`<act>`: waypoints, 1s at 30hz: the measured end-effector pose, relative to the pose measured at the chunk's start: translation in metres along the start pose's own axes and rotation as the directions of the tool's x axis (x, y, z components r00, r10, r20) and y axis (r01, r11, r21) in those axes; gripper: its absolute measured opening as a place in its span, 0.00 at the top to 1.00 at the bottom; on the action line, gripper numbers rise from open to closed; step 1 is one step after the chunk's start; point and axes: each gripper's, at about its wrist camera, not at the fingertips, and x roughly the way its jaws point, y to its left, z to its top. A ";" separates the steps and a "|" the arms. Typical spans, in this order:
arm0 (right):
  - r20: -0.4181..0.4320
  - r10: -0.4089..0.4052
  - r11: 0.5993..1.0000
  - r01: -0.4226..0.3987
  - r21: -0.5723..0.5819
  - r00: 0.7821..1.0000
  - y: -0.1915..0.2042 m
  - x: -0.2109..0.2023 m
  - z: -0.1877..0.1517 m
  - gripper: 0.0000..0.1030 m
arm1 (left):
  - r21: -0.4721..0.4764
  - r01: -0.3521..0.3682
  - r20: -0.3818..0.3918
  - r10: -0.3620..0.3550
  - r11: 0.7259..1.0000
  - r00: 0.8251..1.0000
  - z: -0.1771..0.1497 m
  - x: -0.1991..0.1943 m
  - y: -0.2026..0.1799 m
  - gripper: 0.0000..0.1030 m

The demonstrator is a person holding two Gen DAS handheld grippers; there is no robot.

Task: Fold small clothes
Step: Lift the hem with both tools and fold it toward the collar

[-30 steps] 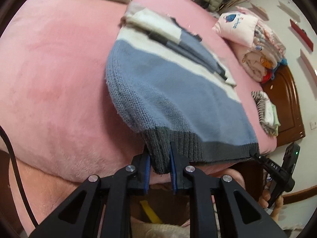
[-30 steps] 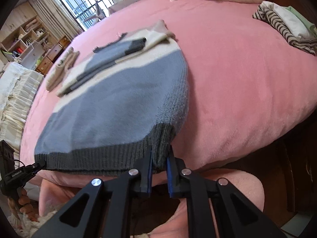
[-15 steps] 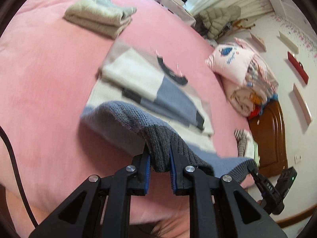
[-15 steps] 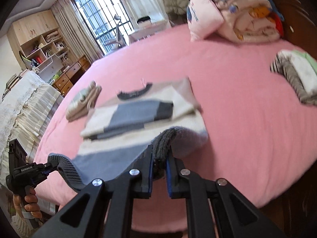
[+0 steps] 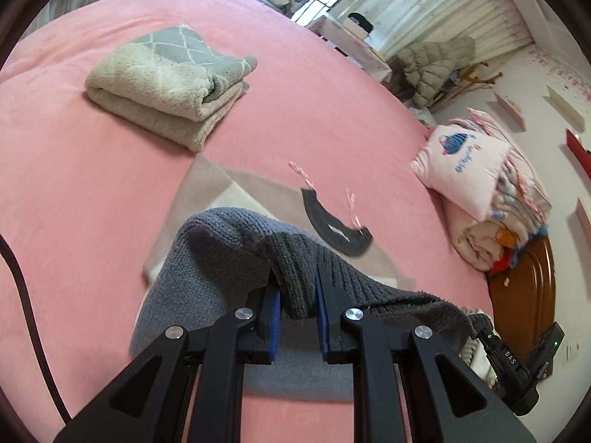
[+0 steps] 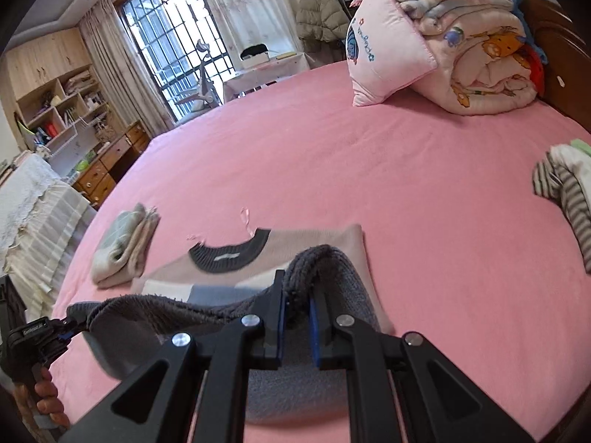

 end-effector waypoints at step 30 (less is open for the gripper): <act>-0.195 -0.141 0.989 0.146 0.008 0.971 -0.012 0.184 0.035 0.85 | -0.089 -0.128 -0.121 0.117 0.988 0.986 0.064 0.160 0.026 0.64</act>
